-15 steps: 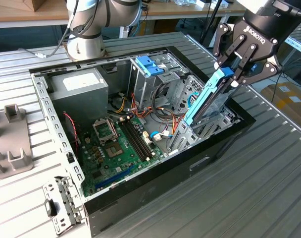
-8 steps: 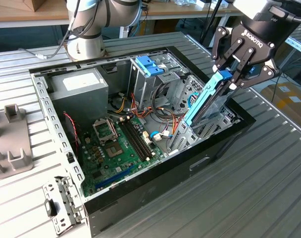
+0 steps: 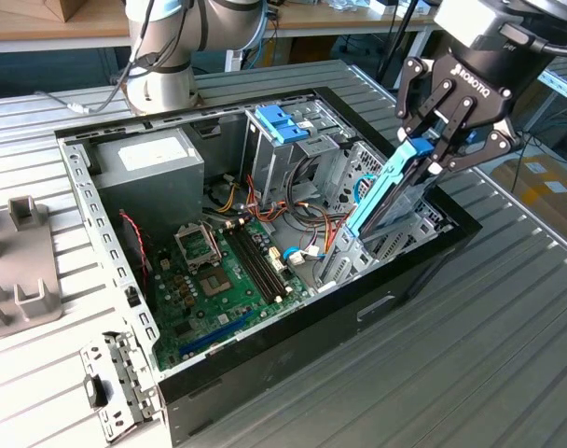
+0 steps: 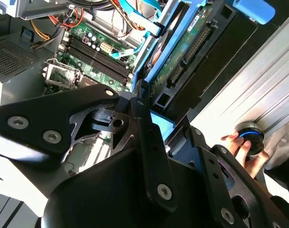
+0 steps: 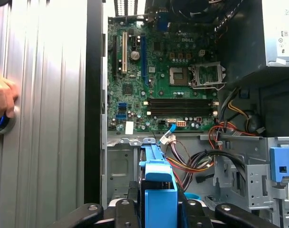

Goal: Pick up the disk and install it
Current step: 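Insert the disk into the insertion slot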

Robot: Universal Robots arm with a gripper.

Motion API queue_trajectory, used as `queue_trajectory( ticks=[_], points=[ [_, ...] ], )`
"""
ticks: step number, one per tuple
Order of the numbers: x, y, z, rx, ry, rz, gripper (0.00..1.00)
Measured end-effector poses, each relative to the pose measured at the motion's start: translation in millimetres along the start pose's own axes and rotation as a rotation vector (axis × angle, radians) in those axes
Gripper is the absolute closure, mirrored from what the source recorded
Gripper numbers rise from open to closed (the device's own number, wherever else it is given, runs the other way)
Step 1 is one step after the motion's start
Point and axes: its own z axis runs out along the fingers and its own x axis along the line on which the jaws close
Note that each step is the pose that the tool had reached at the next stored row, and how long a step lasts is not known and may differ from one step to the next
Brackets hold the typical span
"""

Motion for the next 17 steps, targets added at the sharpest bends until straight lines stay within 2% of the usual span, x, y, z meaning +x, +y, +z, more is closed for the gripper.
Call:
queue_trajectory(
  ticks=[17],
  points=[
    [0.8, -1.3, 12.6, 0.0000, 0.0000, 0.000, 0.63]
  ],
)
